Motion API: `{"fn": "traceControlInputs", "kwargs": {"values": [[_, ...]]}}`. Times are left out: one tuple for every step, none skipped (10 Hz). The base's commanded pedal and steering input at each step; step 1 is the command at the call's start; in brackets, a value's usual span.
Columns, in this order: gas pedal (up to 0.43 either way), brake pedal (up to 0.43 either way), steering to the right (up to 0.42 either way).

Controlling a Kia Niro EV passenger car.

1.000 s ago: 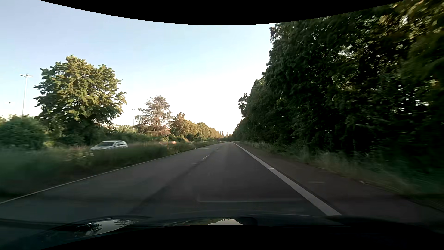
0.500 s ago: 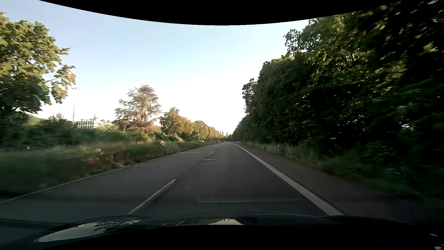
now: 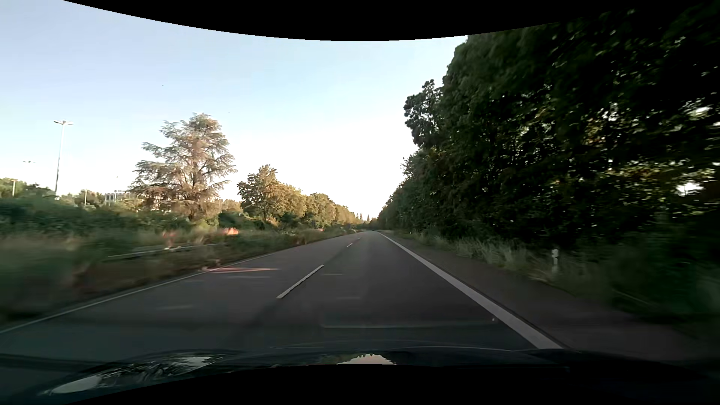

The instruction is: Follow the waypoints while adhering to traffic rules and regulations

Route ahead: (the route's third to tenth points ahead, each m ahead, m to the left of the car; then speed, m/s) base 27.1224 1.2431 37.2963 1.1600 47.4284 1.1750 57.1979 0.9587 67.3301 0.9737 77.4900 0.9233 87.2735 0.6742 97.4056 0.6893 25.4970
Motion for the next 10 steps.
{"fn": "traceControlInputs", "kwargs": {"values": [[0.26,0.0,0.003],[0.26,0.0,0.003],[0.26,0.0,0.003],[0.26,0.0,0.003],[0.26,0.0,0.003],[0.26,0.0,0.003],[0.26,0.0,0.003],[0.26,0.0,0.003],[0.26,0.0,0.003],[0.26,0.0,0.003]]}}
